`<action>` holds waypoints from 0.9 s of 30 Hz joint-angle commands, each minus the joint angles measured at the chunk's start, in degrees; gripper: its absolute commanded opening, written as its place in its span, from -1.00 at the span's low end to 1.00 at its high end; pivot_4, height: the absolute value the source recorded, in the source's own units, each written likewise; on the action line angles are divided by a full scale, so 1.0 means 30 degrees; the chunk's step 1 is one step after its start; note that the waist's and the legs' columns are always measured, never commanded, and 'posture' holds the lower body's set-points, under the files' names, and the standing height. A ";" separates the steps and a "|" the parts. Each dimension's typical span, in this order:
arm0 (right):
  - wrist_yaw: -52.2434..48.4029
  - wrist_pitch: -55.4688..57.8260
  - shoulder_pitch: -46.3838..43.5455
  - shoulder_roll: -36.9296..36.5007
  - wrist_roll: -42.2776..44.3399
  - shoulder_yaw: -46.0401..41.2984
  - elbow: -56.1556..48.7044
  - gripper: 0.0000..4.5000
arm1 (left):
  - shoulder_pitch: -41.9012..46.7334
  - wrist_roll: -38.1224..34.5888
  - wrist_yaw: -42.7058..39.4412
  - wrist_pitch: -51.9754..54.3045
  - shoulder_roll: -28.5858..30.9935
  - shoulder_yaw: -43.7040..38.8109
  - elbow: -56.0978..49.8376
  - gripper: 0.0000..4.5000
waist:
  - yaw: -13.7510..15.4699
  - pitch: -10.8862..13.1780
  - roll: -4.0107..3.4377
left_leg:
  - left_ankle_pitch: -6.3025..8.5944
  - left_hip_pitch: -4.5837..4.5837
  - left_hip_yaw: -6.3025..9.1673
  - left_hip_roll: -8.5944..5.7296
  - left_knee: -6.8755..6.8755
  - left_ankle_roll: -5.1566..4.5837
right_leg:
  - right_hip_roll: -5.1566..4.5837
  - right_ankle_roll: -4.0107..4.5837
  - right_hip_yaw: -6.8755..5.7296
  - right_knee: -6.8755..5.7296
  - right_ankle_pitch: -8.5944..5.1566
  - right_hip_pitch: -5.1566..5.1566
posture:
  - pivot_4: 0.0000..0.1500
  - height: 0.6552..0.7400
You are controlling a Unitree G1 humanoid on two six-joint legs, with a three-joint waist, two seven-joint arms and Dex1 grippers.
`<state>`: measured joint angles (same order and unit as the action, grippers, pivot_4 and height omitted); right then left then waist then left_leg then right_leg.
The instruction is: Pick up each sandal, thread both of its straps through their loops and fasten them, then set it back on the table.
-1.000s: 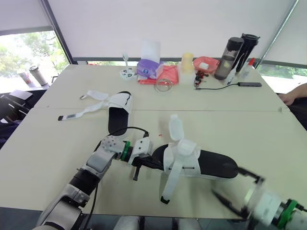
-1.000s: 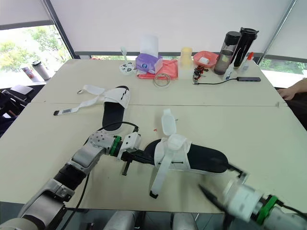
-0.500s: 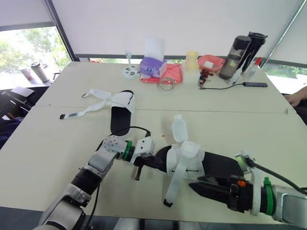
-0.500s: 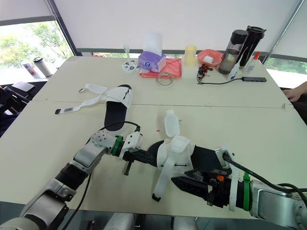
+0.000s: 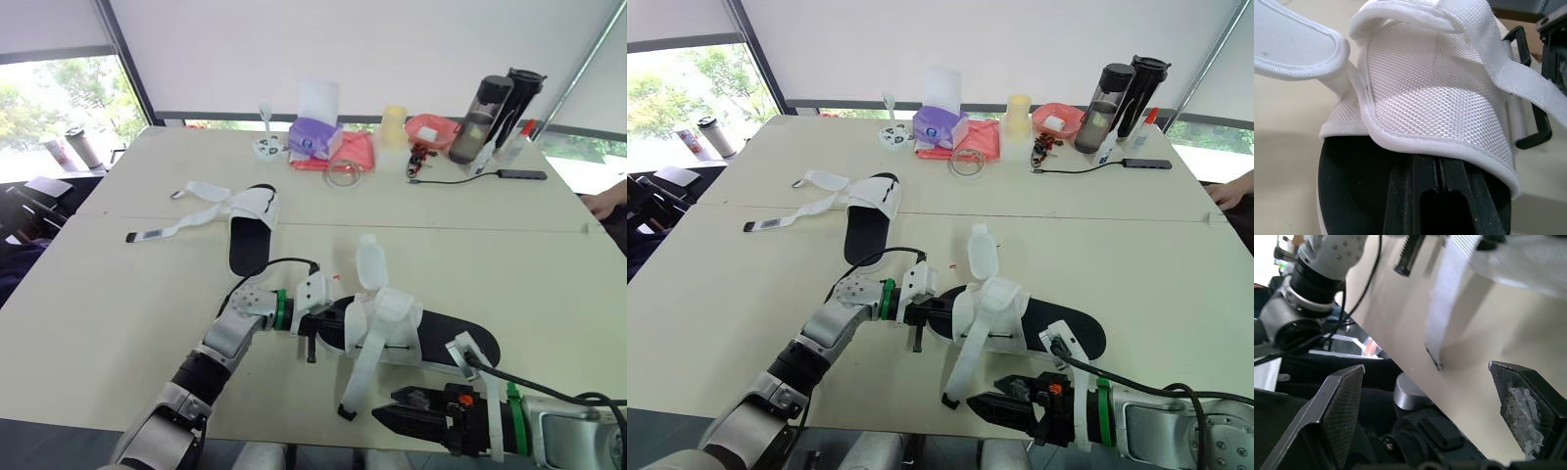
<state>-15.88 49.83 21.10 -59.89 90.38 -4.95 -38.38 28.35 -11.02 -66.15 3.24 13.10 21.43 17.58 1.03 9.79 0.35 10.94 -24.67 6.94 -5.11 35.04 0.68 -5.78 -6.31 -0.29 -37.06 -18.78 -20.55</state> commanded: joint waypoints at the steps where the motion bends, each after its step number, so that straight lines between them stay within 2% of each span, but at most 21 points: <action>1: -0.0025 0.0079 0.0025 0.0418 -0.0664 -0.0363 -0.0413 0.94 | 0.0281 0.0154 0.1207 -0.1247 -0.1326 -0.0567 0.2196 -1.00 | 0.0141 -0.0003 -0.0004 | 0.0000 0.0000 0.0000 -0.0003 0.0004 -0.0001 | 0.0001 -0.0007 -0.0003 0.0000 0.0003 0.0002 | 1.00 1.00; 7: 0.1351 -0.0198 -0.1184 0.2190 -0.1350 -0.0001 0.0297 0.94 | 0.0586 0.1078 0.2872 -0.3046 -0.2155 -0.1151 0.4174 -1.00 | 0.0445 0.0001 0.0010 | -0.0008 0.0002 -0.0005 -0.0025 0.0063 -0.0013 | -0.0014 -0.0091 0.0001 0.0010 0.0055 -0.0022 | 1.00 1.00; 19: 0.2152 0.0805 -0.2714 0.4477 -0.1886 0.1456 0.0790 0.94 | -0.0061 0.1492 0.3261 -0.3224 -0.2425 -0.1070 0.3966 -1.00 | 0.0446 -0.0008 -0.0003 | -0.0013 0.0000 -0.0009 -0.0041 0.0052 -0.0024 | -0.0020 -0.0107 0.0004 0.0023 0.0066 -0.0032 | 1.00 1.00; 21: 0.2390 0.0958 -0.2796 0.4841 -0.1948 0.1744 0.0945 0.70 | -0.0156 0.1509 0.3106 -0.3128 -0.2266 -0.1075 0.3747 -1.00 | 0.0421 -0.0009 -0.0004 | -0.0012 0.0000 -0.0010 -0.0041 0.0049 -0.0024 | -0.0020 -0.0108 0.0004 0.0026 0.0065 -0.0034 | 1.00 1.00; 23: 0.2330 0.1179 -0.2885 0.5031 -0.2055 0.2019 0.0982 0.36 | -0.0209 0.1479 0.2954 -0.3018 -0.2045 -0.1117 0.3524 -1.00 | 0.0416 -0.0010 -0.0008 | -0.0012 -0.0001 -0.0011 -0.0041 0.0043 -0.0024 | -0.0020 -0.0108 0.0005 0.0026 0.0065 -0.0042 | 1.00 1.00; 27: 0.2270 0.1149 -0.2972 0.5603 -0.2228 0.2198 0.1029 -0.65 | -0.0331 0.1447 0.2531 -0.2702 -0.1403 -0.1058 0.2731 -1.00 | 0.0380 -0.0009 -0.0007 | -0.0012 -0.0001 -0.0010 -0.0035 0.0027 -0.0024 | -0.0013 -0.0107 0.0005 0.0023 0.0065 -0.0061 | 1.00 1.00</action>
<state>-8.77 53.52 12.59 -43.62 83.67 1.82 -34.64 28.50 -7.95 -57.66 -5.91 7.81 17.32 26.22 2.17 9.76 0.33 10.91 -24.67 6.91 -5.21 35.09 0.61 -5.82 -6.64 -0.27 -37.00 -18.58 -20.74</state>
